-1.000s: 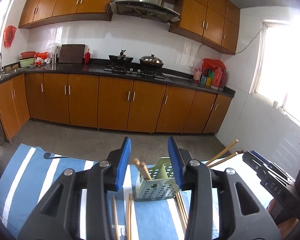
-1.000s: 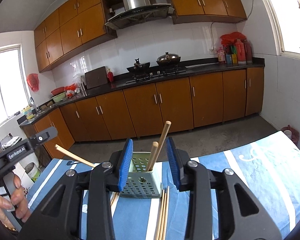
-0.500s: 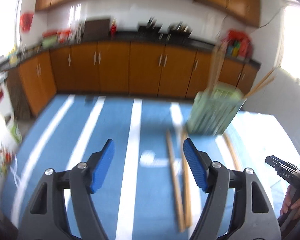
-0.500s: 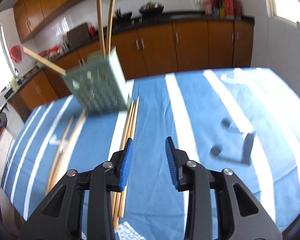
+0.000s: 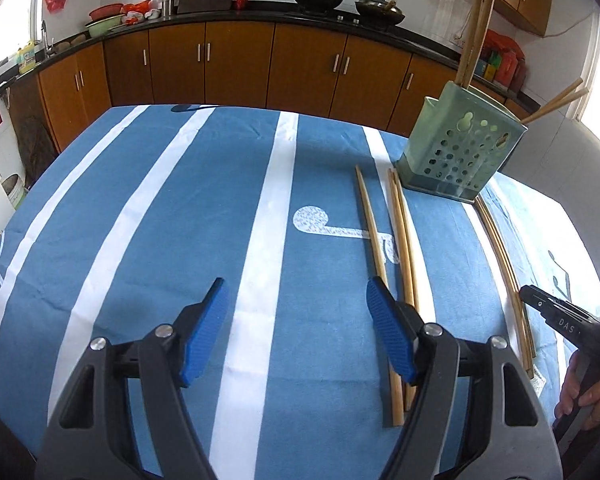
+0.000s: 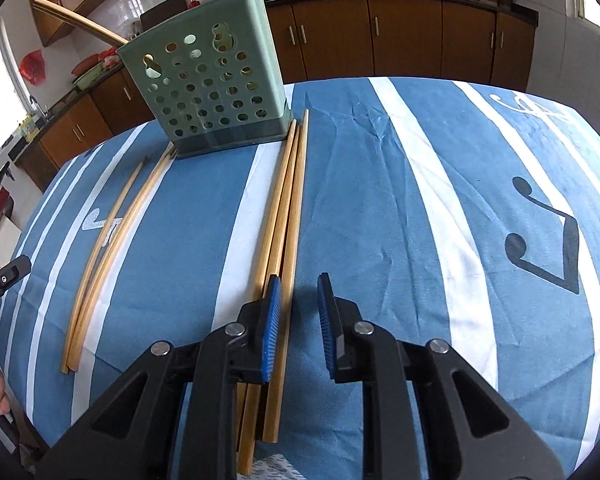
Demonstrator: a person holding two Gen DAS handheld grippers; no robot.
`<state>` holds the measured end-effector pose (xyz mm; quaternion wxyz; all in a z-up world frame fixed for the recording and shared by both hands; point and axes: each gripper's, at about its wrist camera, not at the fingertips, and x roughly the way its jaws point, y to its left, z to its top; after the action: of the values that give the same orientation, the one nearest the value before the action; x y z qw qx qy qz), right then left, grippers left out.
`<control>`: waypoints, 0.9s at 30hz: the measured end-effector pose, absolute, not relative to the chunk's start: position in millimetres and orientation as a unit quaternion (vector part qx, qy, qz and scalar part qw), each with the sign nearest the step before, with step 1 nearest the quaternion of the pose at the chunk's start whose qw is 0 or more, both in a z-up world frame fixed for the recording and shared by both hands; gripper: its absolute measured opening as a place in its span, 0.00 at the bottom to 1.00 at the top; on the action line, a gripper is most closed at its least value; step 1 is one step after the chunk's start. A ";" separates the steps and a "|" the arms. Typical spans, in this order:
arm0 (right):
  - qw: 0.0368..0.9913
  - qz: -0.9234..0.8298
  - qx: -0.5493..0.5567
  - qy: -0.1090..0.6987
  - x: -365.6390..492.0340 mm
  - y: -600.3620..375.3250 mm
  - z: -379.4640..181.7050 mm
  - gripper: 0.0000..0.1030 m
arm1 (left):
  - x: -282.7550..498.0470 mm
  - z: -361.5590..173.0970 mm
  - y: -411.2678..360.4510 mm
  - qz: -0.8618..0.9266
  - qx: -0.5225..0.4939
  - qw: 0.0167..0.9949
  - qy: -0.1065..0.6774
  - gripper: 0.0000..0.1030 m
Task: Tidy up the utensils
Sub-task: 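Lower both tools and close each onto another wooden chopstick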
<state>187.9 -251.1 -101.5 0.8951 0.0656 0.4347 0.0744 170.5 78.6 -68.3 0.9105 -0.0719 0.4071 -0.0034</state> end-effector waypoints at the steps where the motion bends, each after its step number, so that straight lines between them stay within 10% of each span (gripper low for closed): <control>1: 0.895 0.074 0.063 0.436 187.9 -250.8 -102.1 0.18 | 171.4 -68.1 76.1 -0.005 -0.070 0.910 0.408 0.68; 8: 0.900 0.056 0.035 0.430 189.1 -255.2 -105.1 0.07 | 179.8 -72.6 59.9 -0.022 -0.064 0.907 0.416 0.67; 27: 0.904 -0.028 0.072 0.421 191.6 -308.5 -109.1 0.07 | 200.0 -108.1 6.7 -0.047 0.016 0.888 0.457 0.20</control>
<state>191.6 -308.5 -109.1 0.9036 0.0715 0.4214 -0.0279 200.0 6.7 -108.1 0.8882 0.0157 0.4568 -0.0466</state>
